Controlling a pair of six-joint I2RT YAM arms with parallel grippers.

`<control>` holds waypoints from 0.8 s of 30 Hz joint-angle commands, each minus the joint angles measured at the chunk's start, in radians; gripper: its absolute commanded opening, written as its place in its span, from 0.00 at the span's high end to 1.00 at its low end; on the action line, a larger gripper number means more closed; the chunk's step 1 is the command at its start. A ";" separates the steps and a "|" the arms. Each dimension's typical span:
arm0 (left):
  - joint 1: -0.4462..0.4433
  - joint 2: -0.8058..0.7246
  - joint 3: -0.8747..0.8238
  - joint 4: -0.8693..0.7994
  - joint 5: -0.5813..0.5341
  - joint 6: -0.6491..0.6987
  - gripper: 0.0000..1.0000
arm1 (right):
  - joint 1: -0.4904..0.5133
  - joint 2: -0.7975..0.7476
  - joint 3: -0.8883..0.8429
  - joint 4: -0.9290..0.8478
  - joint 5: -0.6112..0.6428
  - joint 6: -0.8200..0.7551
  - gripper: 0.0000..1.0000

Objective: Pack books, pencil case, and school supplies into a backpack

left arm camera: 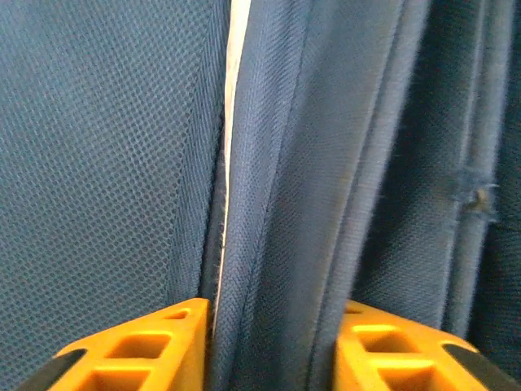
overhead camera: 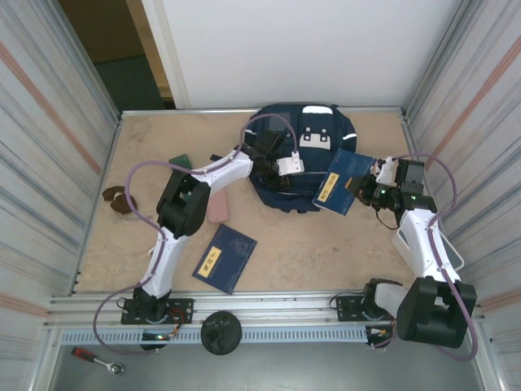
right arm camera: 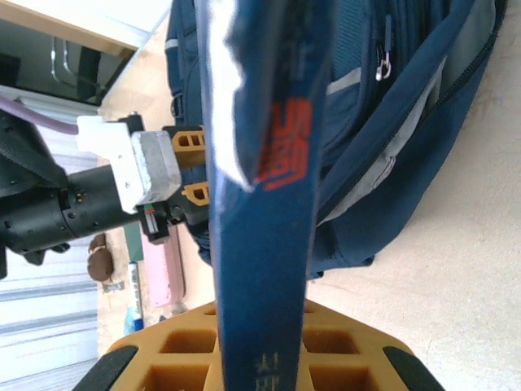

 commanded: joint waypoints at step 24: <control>0.145 -0.338 -0.049 0.423 0.249 -0.626 1.00 | 0.283 0.179 -0.092 0.617 -0.076 0.525 1.00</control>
